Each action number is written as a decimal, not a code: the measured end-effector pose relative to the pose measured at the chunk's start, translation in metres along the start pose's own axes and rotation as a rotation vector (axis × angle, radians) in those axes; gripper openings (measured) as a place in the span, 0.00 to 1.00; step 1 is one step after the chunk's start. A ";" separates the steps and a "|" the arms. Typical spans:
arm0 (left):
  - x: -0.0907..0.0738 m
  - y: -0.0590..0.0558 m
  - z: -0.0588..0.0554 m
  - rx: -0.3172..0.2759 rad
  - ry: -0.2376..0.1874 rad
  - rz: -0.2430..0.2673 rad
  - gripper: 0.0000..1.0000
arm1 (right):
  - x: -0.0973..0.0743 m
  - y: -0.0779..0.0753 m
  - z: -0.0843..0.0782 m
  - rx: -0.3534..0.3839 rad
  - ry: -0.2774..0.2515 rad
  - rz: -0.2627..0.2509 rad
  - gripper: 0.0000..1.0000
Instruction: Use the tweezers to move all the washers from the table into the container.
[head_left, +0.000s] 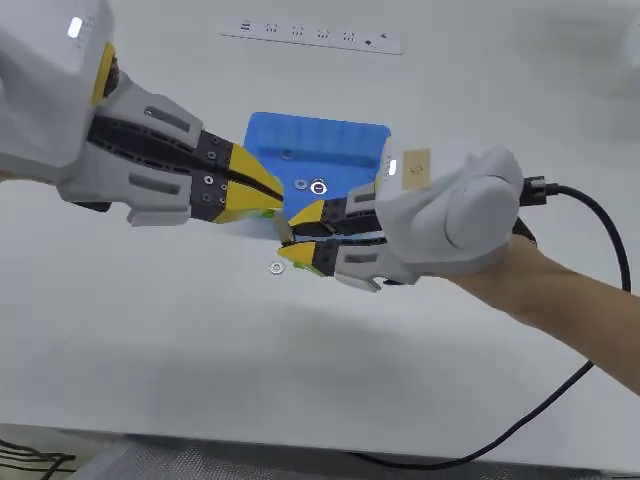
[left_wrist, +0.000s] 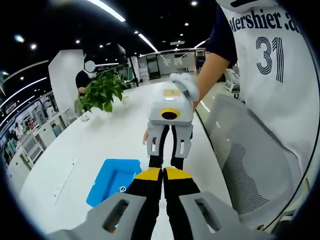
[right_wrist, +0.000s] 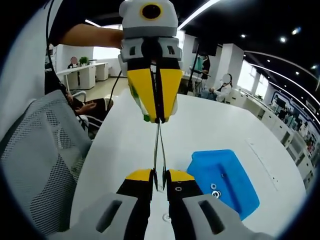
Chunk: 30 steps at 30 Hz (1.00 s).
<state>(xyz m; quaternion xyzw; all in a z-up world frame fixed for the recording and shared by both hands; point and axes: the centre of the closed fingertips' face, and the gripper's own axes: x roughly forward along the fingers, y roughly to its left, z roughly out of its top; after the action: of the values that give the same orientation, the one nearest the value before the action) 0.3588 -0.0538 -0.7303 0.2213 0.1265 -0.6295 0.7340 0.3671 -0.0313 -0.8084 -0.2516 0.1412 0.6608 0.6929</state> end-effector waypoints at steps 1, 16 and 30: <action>0.000 -0.001 -0.001 -0.001 0.001 0.000 0.05 | 0.001 0.001 0.000 0.000 0.000 0.002 0.12; 0.001 0.000 -0.023 -0.042 0.022 0.022 0.05 | 0.021 0.001 -0.012 0.031 0.016 0.024 0.12; 0.005 0.006 -0.039 -0.075 0.032 0.046 0.05 | 0.035 -0.003 -0.024 0.060 0.038 0.024 0.12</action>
<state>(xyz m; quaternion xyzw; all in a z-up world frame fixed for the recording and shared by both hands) 0.3687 -0.0383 -0.7655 0.2065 0.1566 -0.6036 0.7540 0.3761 -0.0147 -0.8459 -0.2414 0.1770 0.6597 0.6894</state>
